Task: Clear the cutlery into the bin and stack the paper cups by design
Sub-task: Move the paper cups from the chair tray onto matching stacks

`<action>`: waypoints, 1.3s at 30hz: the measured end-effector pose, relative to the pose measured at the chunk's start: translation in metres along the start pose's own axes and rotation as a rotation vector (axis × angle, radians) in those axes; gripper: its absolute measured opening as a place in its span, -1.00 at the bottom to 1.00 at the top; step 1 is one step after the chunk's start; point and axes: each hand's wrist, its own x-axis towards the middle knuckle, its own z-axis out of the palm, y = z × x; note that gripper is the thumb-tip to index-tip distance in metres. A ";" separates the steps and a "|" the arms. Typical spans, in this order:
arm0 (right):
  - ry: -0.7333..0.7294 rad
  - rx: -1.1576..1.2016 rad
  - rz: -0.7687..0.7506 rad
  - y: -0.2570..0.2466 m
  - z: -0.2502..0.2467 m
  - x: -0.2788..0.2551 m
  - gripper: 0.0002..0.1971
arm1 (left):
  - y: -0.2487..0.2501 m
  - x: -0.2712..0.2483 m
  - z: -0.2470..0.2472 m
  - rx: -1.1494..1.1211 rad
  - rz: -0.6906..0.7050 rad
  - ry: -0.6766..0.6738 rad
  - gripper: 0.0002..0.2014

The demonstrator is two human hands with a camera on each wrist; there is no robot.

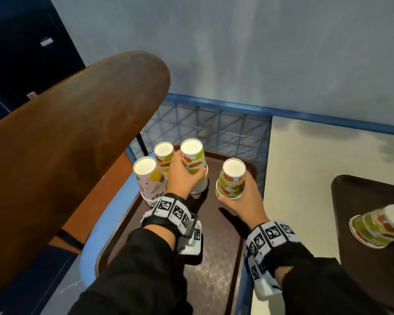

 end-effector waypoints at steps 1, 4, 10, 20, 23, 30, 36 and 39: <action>0.003 -0.007 0.022 0.002 0.003 0.002 -0.11 | -0.005 0.001 0.000 0.009 0.000 -0.010 -0.39; 0.007 -0.027 0.068 0.007 0.010 0.002 -0.15 | -0.015 -0.003 0.001 0.009 -0.014 -0.077 -0.35; -0.038 -0.036 0.114 0.007 0.013 -0.009 -0.22 | -0.033 -0.026 0.006 -0.144 -0.058 -0.219 -0.27; -0.030 0.084 0.127 -0.013 -0.027 -0.044 -0.19 | -0.023 -0.059 0.000 -0.240 -0.120 -0.212 -0.12; 0.015 0.151 0.109 -0.014 -0.048 -0.061 -0.25 | -0.009 -0.073 0.005 -0.223 -0.111 -0.248 -0.11; 0.115 0.265 0.041 -0.008 -0.120 -0.108 -0.38 | 0.054 -0.105 0.049 -0.310 0.008 -0.338 -0.13; 0.292 0.253 0.032 0.011 -0.197 -0.160 -0.31 | 0.117 -0.123 0.119 -0.311 0.108 -0.453 -0.16; 0.345 0.253 0.034 0.022 -0.232 -0.185 -0.32 | 0.152 -0.135 0.159 -0.286 0.157 -0.501 -0.23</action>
